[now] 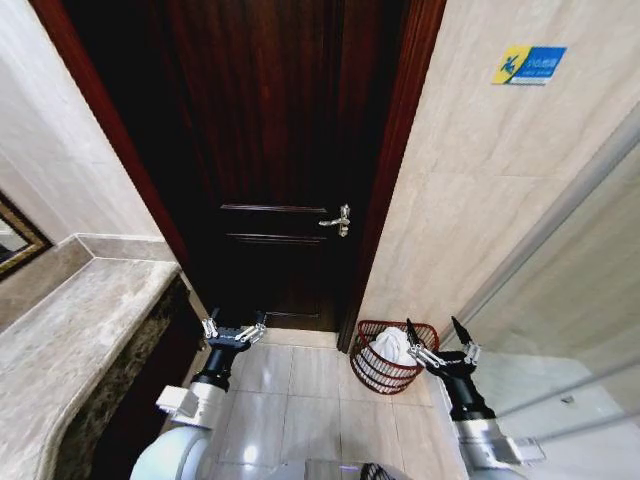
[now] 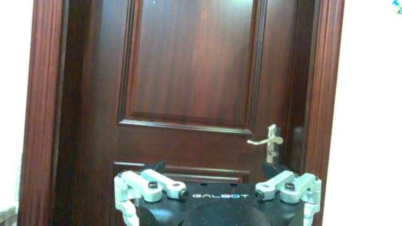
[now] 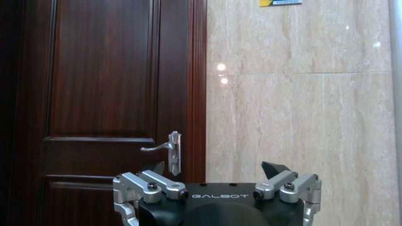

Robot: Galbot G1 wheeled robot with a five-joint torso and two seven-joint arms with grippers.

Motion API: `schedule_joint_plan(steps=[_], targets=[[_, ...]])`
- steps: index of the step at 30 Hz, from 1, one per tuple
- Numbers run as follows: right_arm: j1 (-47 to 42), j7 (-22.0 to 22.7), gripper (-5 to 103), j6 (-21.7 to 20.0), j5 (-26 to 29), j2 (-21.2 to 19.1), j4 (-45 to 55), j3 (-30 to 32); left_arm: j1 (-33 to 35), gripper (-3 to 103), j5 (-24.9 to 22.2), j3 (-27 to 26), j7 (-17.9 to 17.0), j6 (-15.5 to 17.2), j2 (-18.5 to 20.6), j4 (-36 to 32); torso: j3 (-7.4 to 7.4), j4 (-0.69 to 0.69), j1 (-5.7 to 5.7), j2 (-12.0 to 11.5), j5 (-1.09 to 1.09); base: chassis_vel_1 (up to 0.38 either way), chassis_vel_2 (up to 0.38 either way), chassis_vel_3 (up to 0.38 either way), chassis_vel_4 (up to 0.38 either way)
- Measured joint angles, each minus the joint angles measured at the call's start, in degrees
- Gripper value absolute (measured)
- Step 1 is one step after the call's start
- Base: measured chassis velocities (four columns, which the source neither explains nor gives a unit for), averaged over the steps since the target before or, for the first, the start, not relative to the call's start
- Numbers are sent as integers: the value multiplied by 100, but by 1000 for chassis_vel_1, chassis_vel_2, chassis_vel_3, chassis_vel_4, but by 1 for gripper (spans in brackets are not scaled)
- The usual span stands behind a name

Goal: Discard the used towel into the hamper.

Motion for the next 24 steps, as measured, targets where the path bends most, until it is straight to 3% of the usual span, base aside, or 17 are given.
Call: schedule_joint_plan(steps=[24], targets=[[0, 0, 100, 0, 0, 0, 0, 0, 0, 99, 0, 0, 0, 0, 0, 0, -1, 0, -2, 1, 0, 77, -73, -75, 72]])
